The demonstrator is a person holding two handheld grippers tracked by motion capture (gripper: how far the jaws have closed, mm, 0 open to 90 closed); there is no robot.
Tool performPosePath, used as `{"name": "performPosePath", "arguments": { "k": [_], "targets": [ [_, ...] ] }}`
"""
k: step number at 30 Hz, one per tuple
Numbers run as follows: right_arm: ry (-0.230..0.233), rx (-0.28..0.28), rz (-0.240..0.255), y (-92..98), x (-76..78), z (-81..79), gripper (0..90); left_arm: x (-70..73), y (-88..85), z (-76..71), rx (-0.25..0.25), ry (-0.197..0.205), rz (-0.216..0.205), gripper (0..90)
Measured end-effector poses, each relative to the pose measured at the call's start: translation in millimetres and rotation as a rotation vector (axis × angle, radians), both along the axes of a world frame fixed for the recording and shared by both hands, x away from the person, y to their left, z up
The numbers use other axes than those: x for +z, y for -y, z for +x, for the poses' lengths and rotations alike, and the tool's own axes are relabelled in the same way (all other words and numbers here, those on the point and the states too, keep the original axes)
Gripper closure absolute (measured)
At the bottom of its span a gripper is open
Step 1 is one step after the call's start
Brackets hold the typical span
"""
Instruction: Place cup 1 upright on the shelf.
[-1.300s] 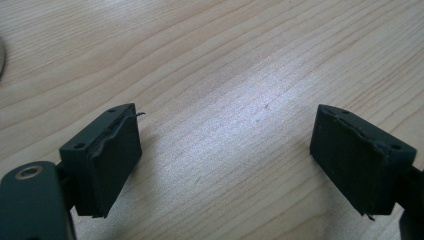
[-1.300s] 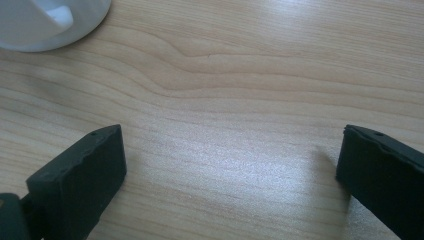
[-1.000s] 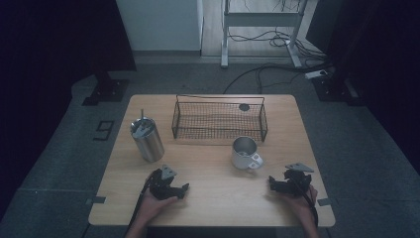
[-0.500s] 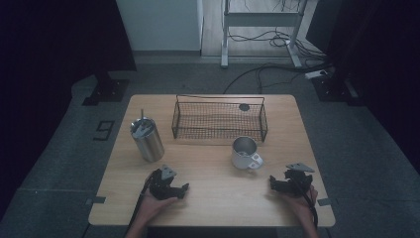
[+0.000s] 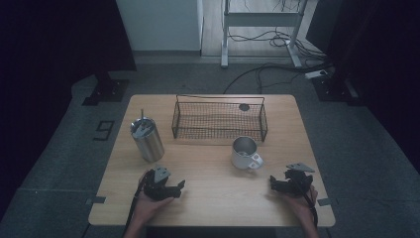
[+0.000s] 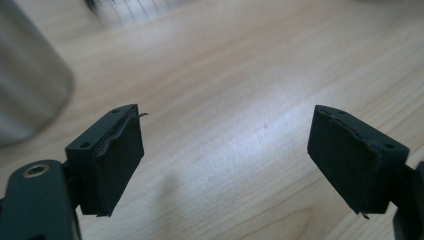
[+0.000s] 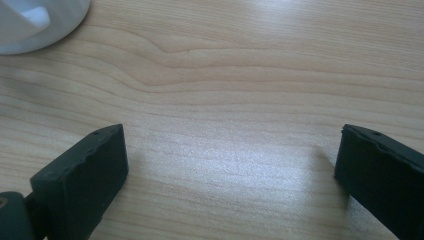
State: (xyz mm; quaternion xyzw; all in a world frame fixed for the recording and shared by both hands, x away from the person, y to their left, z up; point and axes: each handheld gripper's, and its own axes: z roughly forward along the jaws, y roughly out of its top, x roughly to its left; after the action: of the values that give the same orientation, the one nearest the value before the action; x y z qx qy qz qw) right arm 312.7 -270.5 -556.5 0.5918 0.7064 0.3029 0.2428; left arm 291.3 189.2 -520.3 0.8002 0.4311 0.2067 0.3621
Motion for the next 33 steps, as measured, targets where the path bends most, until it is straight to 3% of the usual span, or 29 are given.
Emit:
{"name": "performPosePath", "arguments": {
  "k": [1, 13, 23, 25, 33],
  "targets": [
    [0.001, -0.003, 0.0, 0.4, 0.0, -0.4, 0.5, 7.9, -4.9, -1.9, -0.004, 0.01, -0.03, 15.5],
    [0.004, -0.016, 0.003, 1.2, -0.1, -0.4, 0.6, 36.9, -26.4, -5.8, 0.058, 0.06, -0.104, 14.4],
    [0.002, -0.035, 0.001, 1.9, 0.0, -0.4, 0.7, 55.8, -40.7, 2.3, 0.078, 0.076, -0.097, 12.6],
    [0.003, -0.036, 0.002, 2.0, -0.1, -0.3, 0.7, 59.5, -44.4, 3.9, 0.082, 0.074, -0.117, 12.7],
    [0.003, -0.04, 0.0, 1.9, -0.1, -0.3, 0.8, 66.6, -55.5, 8.7, 0.118, 0.074, -0.128, 12.4]
  ]
}}
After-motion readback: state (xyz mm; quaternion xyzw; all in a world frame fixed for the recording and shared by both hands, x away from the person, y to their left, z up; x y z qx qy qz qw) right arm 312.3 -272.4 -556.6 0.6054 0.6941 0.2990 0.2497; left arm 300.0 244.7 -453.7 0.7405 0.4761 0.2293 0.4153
